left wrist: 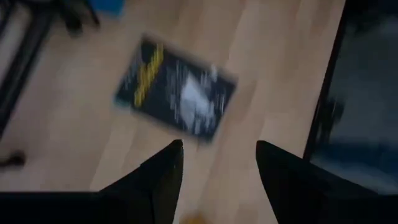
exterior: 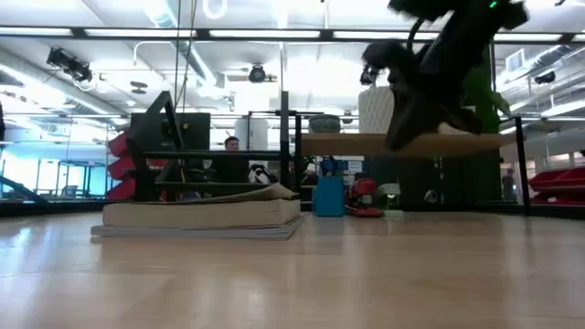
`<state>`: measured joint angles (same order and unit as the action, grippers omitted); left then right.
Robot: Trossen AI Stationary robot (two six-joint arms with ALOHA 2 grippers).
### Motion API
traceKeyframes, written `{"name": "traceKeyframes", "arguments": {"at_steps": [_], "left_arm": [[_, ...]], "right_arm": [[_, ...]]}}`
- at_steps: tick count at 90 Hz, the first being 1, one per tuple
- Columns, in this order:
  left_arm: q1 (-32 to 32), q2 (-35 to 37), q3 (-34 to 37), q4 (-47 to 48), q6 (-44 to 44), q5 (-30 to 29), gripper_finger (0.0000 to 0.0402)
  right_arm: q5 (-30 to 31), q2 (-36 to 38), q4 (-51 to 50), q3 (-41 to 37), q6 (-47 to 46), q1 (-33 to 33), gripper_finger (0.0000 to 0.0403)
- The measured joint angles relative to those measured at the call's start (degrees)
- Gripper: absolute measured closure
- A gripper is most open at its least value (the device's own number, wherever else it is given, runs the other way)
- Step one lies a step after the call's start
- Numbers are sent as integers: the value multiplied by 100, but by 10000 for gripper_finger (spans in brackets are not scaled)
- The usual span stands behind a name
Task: Stock shelves
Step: Put the yellow scented candle under the shelf
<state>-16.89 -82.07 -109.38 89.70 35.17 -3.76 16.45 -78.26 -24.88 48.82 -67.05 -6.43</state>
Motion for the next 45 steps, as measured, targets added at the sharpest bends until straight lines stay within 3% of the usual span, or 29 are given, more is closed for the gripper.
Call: {"name": "traceKeyframes", "arguments": {"at_steps": [12, 29, 45], "left_arm": [[-433, 103, 609, 12, 801, -13, 218], [-880, 152, 2314, -68, 1875, 400, 214], [-1140, 154, 3982, -796, 2404, 1431, 160]], "right_arm": [[6, -27, 20, 0, 124, -230, 396], [-34, -41, 55, 0, 137, -298, 397], [-628, -41, 85, 0, 350, -284, 396]]}}
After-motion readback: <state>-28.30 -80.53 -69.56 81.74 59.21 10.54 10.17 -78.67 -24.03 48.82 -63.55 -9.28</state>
